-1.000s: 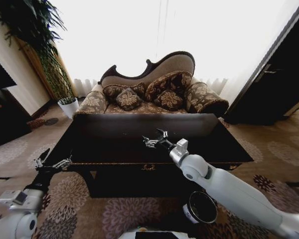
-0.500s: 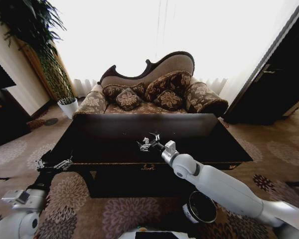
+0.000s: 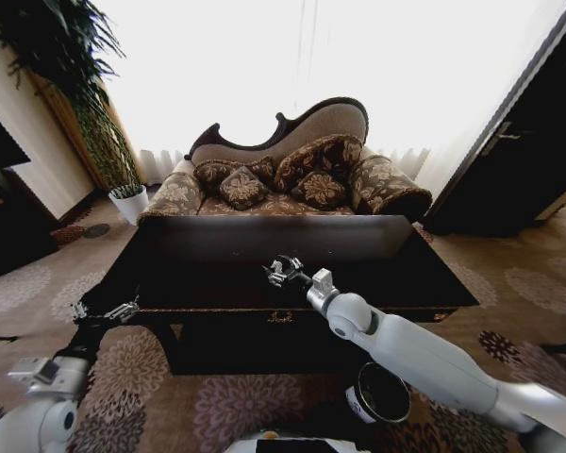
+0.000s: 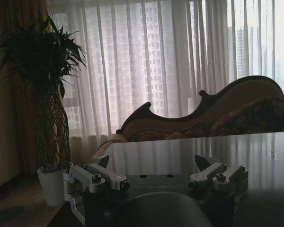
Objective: Move to the front of the table and place the trash on the table into the trash bin.
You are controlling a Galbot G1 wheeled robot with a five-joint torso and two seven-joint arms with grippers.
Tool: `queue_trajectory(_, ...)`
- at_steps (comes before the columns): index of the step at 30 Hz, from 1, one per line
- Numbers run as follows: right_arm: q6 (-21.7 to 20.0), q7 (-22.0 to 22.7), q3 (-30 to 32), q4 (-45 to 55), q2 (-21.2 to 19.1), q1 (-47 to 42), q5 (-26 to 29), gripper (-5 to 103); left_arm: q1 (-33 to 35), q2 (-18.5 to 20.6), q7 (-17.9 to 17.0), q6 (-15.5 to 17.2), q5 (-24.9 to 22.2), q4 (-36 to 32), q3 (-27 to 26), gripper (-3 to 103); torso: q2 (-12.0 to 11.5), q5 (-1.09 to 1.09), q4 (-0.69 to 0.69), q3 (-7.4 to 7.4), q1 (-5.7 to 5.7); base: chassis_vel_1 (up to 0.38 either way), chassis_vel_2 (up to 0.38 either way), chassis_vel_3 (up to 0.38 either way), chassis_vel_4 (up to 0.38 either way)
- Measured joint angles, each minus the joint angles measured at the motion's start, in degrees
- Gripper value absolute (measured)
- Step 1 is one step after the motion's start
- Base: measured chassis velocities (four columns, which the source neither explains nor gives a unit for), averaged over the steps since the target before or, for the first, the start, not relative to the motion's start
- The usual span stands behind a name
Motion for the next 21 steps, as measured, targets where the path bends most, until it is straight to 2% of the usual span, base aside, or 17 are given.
queue_trajectory(1,0.0,-0.04,0.04,0.11,-0.02,0.11,0.04,50,-0.02,0.01,0.0,0.01,0.01,0.03,0.0,100,0.0,0.0,0.0,0.0,0.0,0.0,0.0,0.0,0.0)
queue_trajectory(2,0.0,-0.04,0.04,0.11,-0.02,0.11,0.04,50,-0.02,0.01,0.0,0.01,0.01,0.03,0.0,100,0.0,0.0,0.0,0.0,0.0,0.0,0.0,0.0,0.0)
queue_trajectory(5,0.0,-0.16,0.05,0.2,-0.26,0.54,0.14,66,-0.05,0.0,-0.01,0.02,0.03,0.05,0.0,100,0.0,-0.01,0.0,0.0,0.0,0.0,0.0,0.0,0.0)
queue_trajectory(7,0.0,-0.18,0.06,0.2,-0.35,0.58,0.16,66,-0.06,-0.02,-0.02,0.02,0.03,0.05,0.0,100,0.0,-0.01,0.0,0.0,0.0,0.0,0.0,0.0,0.0)
queue_trajectory(11,0.0,-0.25,0.09,0.09,-0.41,0.4,-0.05,88,-0.06,-0.03,-0.03,0.03,0.05,0.05,0.0,100,0.0,0.0,0.0,0.0,0.0,0.0,0.0,0.0,0.0)
queue_trajectory(13,0.01,-0.28,0.11,-0.02,-0.4,0.32,-0.19,88,-0.03,-0.02,-0.03,0.03,0.06,0.05,0.01,100,0.0,0.0,0.0,0.0,0.0,0.0,0.0,0.0,0.0)
queue_trajectory(15,0.12,-0.43,0.14,-0.31,-0.38,0.09,-0.66,97,0.03,0.01,-0.04,0.03,0.07,0.04,0.0,100,0.0,0.0,0.0,0.0,0.0,0.0,0.0,0.0,0.0)
queue_trajectory(21,0.43,-0.87,0.12,-0.77,-0.36,-0.29,-1.61,97,0.25,0.1,-0.05,0.04,0.09,-0.19,-0.11,100,0.0,0.0,0.0,0.0,0.0,0.0,0.0,0.0,0.0)
